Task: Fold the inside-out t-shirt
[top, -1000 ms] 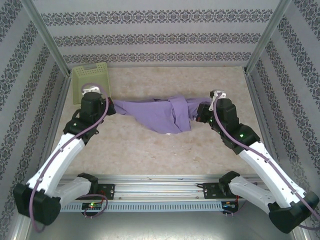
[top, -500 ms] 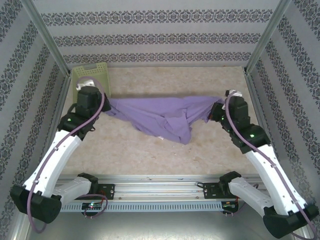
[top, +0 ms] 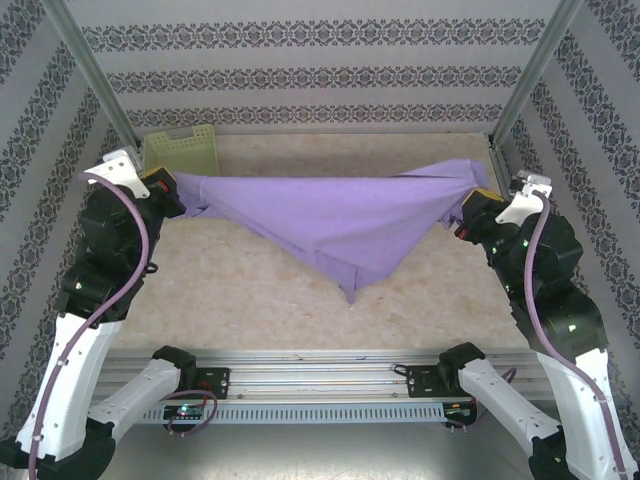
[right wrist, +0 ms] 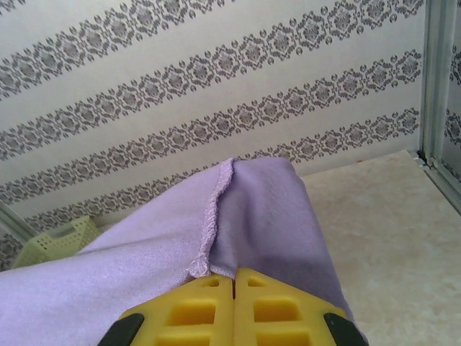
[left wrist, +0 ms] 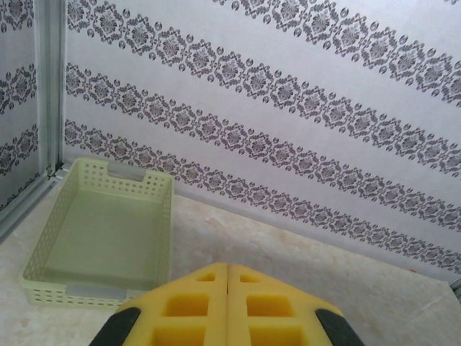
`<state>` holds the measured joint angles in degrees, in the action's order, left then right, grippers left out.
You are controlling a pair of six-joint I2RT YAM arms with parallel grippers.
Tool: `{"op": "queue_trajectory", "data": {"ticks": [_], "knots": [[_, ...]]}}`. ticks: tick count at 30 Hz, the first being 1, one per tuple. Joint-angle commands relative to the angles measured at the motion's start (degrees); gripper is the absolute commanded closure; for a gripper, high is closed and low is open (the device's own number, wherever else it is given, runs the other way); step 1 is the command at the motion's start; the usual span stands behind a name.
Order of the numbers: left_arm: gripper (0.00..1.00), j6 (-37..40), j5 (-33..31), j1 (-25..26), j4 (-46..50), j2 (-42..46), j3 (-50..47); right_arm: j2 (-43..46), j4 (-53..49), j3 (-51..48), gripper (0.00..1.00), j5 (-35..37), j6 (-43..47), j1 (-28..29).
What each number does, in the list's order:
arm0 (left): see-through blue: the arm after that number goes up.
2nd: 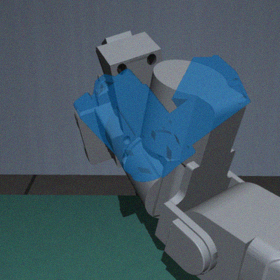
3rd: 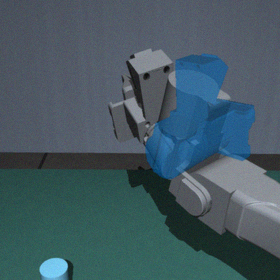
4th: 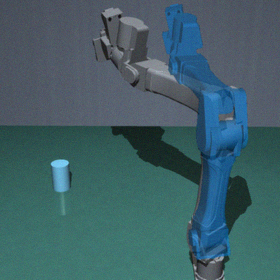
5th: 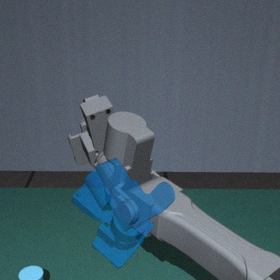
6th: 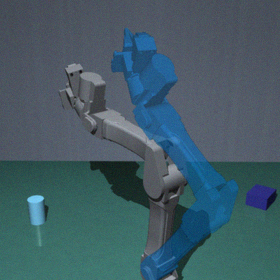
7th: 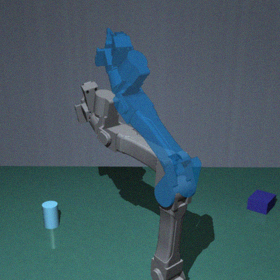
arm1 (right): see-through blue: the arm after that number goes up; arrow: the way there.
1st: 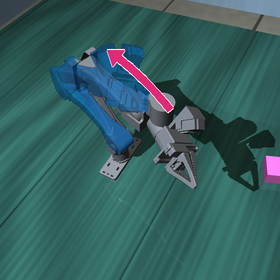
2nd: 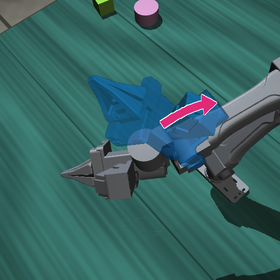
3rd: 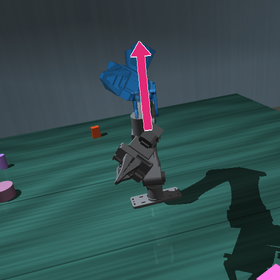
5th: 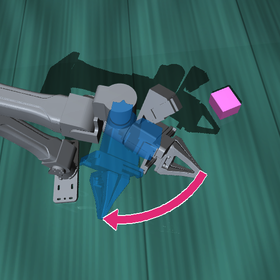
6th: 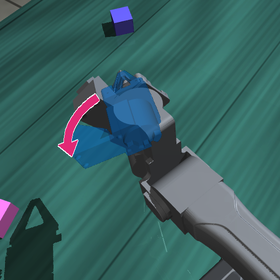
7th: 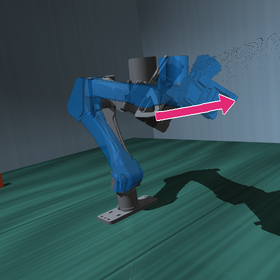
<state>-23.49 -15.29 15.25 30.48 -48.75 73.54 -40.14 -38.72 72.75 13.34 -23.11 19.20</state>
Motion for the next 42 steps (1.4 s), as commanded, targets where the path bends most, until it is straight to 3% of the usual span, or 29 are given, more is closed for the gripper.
{"op": "queue_trajectory", "data": {"ticks": [1, 9, 13, 14, 17, 20, 27, 35, 42], "knots": [[1.0, 2.7, 1.8, -0.8, -1.0, -1.1, 1.6, -0.6, 0.1, 2.3, 1.0, 2.4, 2.7, -0.7], [1.0, 2.1, 13.0, -0.7, 0.7, -11.3, 9.0, -4.1, 2.2, 1.9, 1.0, 1.2, 3.3, -0.8], [1.0, -2.5, 21.8, 0.4, 2.7, -19.0, 5.1, -5.0, 3.2, -5.4, 1.0, 1.2, 1.0, -0.9], [0.94, -3.6, 22.6, 1.6, 2.4, -20.9, 2.7, -4.7, 3.7, -8.1, 1.0, 0.9, 0.1, -0.9], [0.77, -5.5, 22.7, 6.6, 0.8, -27.3, -2.9, -3.8, 4.2, -14.3, 1.0, -0.1, -1.7, -1.2], [0.68, -7.3, 22.3, 11.7, -2.3, -34.9, -5.4, -2.3, 4.2, -19.0, 1.0, 0.1, -3.0, -1.4], [0.47, -7.2, 22.8, 24.6, -7.5, -53.5, 1.1, 1.1, 3.4, -25.2, 1.0, 1.0, -5.3, -1.9], [0.4, -4.3, 24.3, 33.4, -10.9, -62.6, 6.0, 3.6, 2.9, -27.6, 1.0, 2.1, -5.4, -2.2], [0.4, -5.0, 20.9, 36.1, -9.8, -69.8, 10.3, 5.1, 4.0, -29.4, 1.0, 1.6, -6.1, -2.3]]}}
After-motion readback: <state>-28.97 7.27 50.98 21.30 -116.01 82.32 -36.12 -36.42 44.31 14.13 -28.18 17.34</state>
